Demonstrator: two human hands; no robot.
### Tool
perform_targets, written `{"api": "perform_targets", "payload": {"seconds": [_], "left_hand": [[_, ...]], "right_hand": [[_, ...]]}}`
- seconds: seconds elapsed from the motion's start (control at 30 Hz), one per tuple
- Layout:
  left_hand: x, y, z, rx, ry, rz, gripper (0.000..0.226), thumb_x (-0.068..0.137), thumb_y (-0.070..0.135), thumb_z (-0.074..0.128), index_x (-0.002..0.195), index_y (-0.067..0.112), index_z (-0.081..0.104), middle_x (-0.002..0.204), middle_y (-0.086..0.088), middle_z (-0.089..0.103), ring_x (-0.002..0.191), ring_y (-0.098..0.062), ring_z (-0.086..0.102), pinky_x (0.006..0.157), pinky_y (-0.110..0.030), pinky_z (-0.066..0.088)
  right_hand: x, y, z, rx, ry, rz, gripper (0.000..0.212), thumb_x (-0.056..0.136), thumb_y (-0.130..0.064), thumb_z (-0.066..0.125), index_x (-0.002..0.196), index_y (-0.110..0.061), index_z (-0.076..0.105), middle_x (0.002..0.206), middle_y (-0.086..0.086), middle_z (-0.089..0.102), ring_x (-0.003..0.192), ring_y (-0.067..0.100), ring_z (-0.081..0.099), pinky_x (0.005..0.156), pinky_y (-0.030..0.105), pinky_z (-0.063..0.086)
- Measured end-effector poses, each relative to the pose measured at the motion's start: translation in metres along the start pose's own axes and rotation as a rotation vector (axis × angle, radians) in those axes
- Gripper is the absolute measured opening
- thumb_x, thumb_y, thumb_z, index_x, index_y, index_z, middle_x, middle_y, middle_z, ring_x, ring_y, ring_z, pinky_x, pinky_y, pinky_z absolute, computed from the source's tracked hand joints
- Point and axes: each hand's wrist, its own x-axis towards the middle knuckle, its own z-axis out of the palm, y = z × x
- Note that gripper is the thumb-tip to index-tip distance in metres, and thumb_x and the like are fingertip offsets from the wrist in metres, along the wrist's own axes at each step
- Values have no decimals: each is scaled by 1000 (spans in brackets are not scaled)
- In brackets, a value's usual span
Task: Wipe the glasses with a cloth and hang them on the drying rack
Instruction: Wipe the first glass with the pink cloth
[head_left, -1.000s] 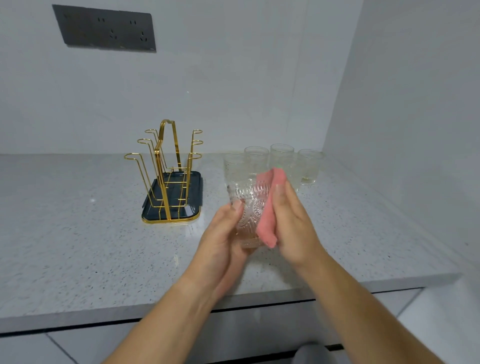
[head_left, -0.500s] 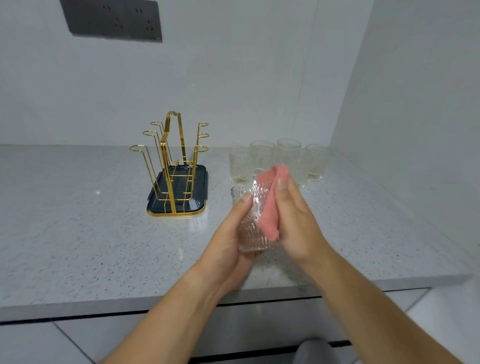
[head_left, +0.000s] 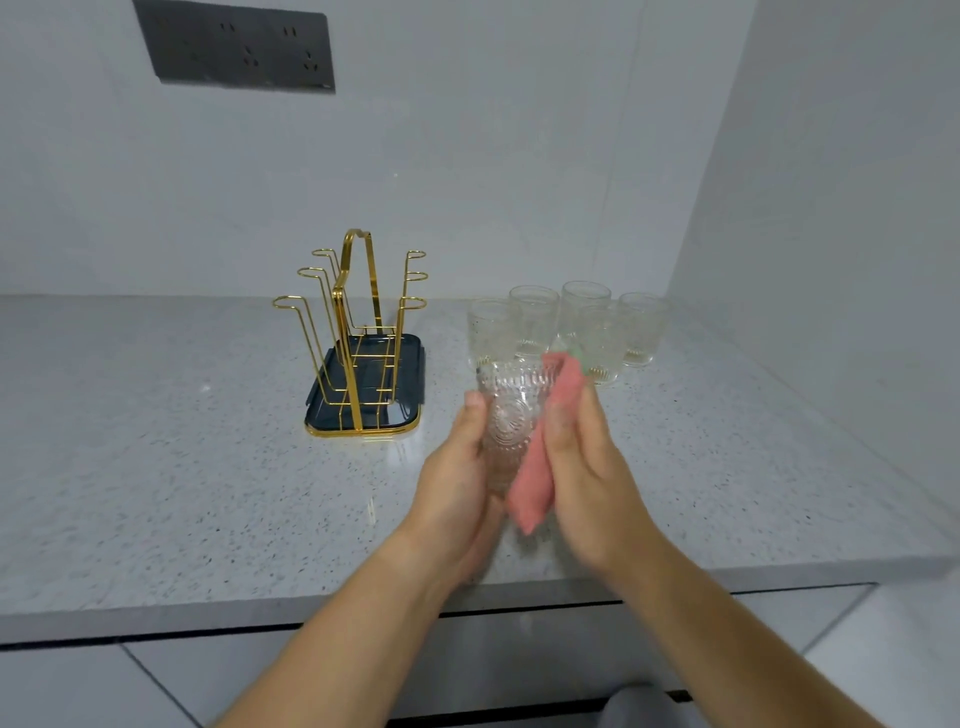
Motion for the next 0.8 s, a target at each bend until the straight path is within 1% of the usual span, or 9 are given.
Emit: {"api": "perform_targets", "payload": {"seconds": [0.1, 0.17, 0.27, 0.33, 0.4, 0.5, 0.67, 0.73, 0.8], "left_hand": [[-2, 7, 1, 69, -9, 32, 65, 108, 57, 27, 136, 12, 64, 130, -11, 73, 121, -22, 70, 108, -42, 49], [-6, 6, 3, 155, -43, 53, 56, 99, 61, 49, 134, 18, 58, 121, 2, 78, 111, -13, 75, 103, -45, 52], [-8, 1, 2, 197, -34, 48, 43, 97, 49, 60, 132, 23, 58, 114, 9, 79, 108, -10, 75, 108, -52, 51], [-8, -3, 5, 174, -82, 17, 49, 101, 48, 54, 140, 19, 62, 136, -11, 70, 128, -29, 65, 117, -56, 41], [-7, -3, 7, 127, -73, 1, 49, 103, 45, 47, 139, 17, 65, 138, -16, 68, 129, -31, 63, 115, -52, 42], [-10, 5, 11, 1, -47, 30, 47, 110, 38, 37, 133, 12, 68, 129, -10, 74, 121, -22, 70, 105, -42, 49], [-7, 4, 2, -12, -50, 19, 67, 97, 50, 65, 146, 8, 52, 140, -21, 65, 128, -34, 65, 105, -48, 53], [-6, -1, 1, 6, -66, -10, 82, 87, 53, 76, 150, 11, 47, 145, -20, 61, 133, -34, 62, 107, -48, 52], [-4, -5, 2, 26, -89, -14, 73, 91, 54, 69, 148, 13, 53, 144, -18, 63, 134, -35, 60, 111, -49, 49]], "right_hand": [[-21, 9, 11, -96, -45, -48, 71, 100, -55, 26, 163, -35, -1, 168, -28, 7, 149, -19, 8, 119, 6, 13], [-23, 12, 10, -119, -43, -52, 71, 101, -53, 25, 163, -34, -4, 169, -26, 3, 151, -16, 4, 124, 15, 12], [-8, 4, 0, -66, -17, -27, 68, 101, -58, 23, 163, -36, 6, 170, -16, 19, 153, -9, 15, 128, 25, 15], [6, -5, -9, 0, 45, -2, 69, 97, -61, 24, 161, -34, 23, 162, -13, 37, 147, -9, 30, 125, 18, 22], [13, -10, -15, -15, 64, -41, 67, 97, -58, 25, 159, -31, 30, 159, -19, 39, 143, -12, 34, 117, 8, 27], [0, -5, -6, -169, -13, -72, 67, 102, -56, 22, 163, -32, 10, 169, -23, 15, 150, -14, 16, 111, -3, 16], [-30, 12, 5, -302, -88, -110, 75, 100, -53, 23, 161, -31, -16, 167, -29, -14, 152, -14, -7, 127, 22, 8], [-22, 9, -1, -215, -89, -85, 75, 99, -61, 21, 162, -33, -9, 170, -21, 5, 153, -10, 6, 125, 17, 12], [-7, 3, -9, -73, -36, -35, 77, 96, -74, 16, 162, -35, 11, 147, -5, 47, 146, 3, 38, 126, 24, 23]]}}
